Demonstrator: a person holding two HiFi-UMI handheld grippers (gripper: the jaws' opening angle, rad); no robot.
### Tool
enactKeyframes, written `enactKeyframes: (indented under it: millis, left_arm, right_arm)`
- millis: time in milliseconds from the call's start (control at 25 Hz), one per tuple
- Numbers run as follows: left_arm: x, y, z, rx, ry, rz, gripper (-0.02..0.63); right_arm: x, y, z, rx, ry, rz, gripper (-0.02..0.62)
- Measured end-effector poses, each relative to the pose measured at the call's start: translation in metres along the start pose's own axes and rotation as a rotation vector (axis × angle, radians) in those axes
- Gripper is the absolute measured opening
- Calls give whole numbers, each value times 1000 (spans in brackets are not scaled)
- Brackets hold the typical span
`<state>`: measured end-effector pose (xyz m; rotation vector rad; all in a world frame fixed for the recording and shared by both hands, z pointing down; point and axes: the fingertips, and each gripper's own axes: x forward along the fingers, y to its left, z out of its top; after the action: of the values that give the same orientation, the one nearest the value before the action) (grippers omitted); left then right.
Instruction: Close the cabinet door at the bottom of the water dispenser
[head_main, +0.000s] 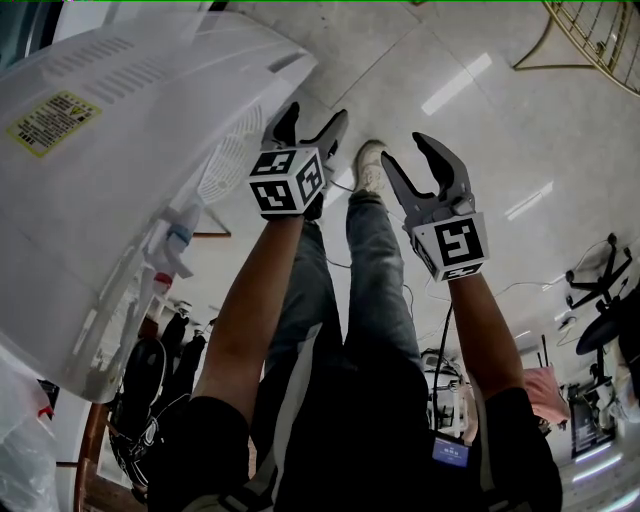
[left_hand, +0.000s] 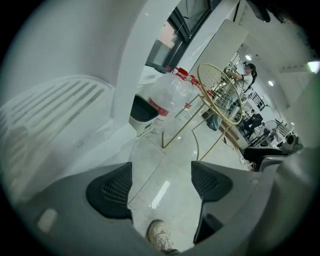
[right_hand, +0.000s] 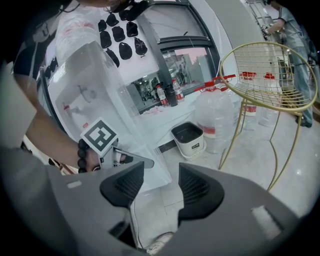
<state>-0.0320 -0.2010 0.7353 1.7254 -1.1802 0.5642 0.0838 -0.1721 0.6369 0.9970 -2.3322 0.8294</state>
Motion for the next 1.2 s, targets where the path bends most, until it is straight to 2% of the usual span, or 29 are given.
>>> enactKeyframes:
  millis: [240,600,800,1000,1200]
  left_arm:
    - [4,1,1,17,3,26,387]
    - [7,3,10,-13,-28,63,403]
    - [1,-13,16,31,-31,19,403]
    - [-27,-36,31,85,-52,-25,403]
    - [-74,-76,55,200,-105,-102,403]
  right_arm:
    - [-3,-1,2,1,-6,-13,213]
    - [-17,2,1,3,-16,-35,213]
    - [-27,4,5,-3,-30,-61,213]
    - [-45,15,21,-11,-59,-92,213]
    - [-85,32,48,4,-124,-144,213]
